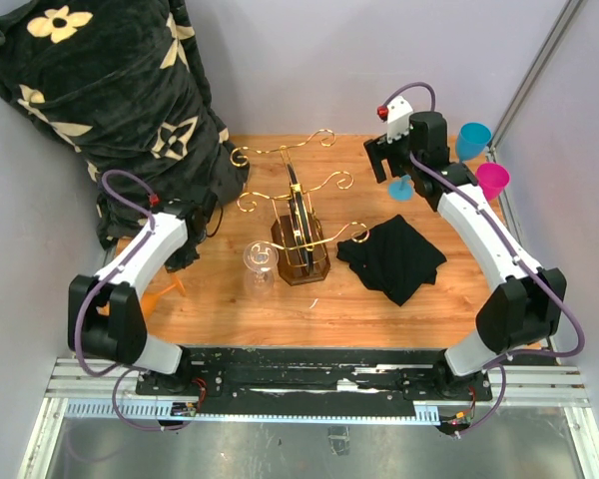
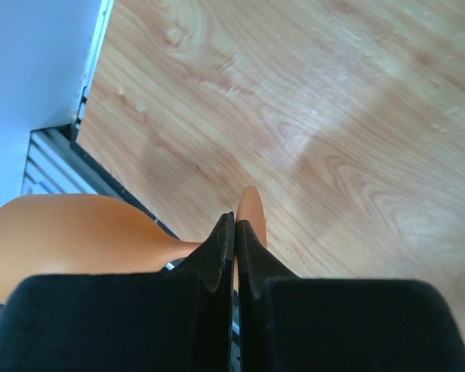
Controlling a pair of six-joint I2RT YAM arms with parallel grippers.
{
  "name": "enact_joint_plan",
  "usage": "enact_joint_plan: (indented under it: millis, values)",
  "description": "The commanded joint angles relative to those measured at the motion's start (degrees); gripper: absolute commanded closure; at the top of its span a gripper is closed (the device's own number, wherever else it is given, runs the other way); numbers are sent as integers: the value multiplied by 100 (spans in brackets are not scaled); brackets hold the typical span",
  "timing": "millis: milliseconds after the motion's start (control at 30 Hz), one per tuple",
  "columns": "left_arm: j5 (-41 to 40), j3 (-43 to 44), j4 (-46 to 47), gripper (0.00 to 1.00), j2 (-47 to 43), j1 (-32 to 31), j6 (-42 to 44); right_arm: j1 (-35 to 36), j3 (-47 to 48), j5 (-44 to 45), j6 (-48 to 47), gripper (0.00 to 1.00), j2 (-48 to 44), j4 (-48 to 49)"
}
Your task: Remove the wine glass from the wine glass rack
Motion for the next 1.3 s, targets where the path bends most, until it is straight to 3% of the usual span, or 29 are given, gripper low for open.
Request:
enact_joint_plan:
  millis: [0, 533, 867, 1267]
  values:
    - [-724, 90, -372, 100, 523, 0, -488, -145, -142, -151, 190, 12, -201, 98]
    - [-1004, 402, -320, 99, 2379, 541, -378, -284, -76, -639, 390, 12, -482, 172]
    - [-761, 521, 408, 99, 3290, 535, -215, -407, -139, -876, 461, 12, -512, 239]
    - [-767, 447, 808, 99, 3862, 531, -315, -495, -121, -1072, 540, 12, -467, 297]
